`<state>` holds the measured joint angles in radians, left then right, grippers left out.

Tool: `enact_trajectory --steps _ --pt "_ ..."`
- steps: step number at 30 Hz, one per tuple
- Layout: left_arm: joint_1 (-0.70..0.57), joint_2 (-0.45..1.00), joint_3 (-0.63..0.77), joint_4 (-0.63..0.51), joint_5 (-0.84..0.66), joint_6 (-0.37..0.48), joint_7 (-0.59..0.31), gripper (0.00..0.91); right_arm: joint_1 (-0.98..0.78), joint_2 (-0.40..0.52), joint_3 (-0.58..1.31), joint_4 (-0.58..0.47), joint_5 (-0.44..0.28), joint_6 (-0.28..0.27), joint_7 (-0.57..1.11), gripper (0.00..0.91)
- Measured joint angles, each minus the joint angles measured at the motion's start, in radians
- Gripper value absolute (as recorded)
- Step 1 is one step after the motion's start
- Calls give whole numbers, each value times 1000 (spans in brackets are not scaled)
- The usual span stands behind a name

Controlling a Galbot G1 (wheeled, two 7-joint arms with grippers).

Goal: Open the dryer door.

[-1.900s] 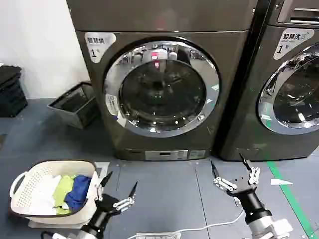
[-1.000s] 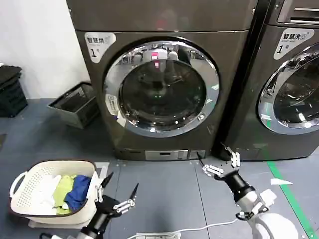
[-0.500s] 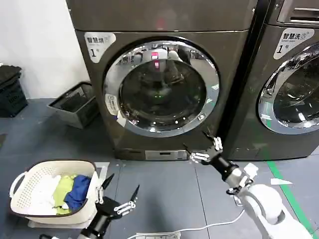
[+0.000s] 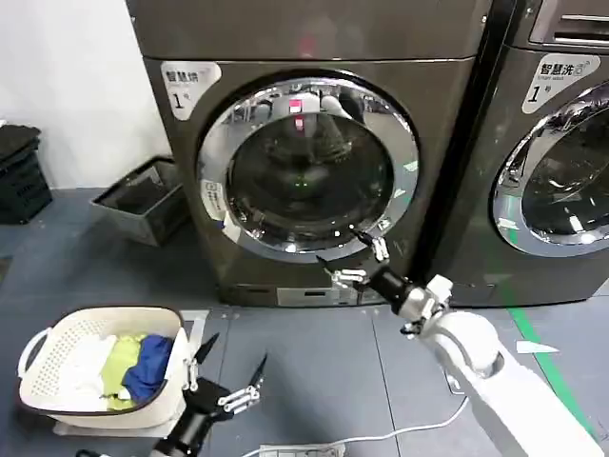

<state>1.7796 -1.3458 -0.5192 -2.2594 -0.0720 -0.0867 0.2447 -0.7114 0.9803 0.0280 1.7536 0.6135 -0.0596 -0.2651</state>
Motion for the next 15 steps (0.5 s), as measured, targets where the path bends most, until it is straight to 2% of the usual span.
enact_trajectory --steps 15 --pt "17 -6 -32 -14 -3 -5 1 907 197 96 -143 -193 3 13 -13 907"
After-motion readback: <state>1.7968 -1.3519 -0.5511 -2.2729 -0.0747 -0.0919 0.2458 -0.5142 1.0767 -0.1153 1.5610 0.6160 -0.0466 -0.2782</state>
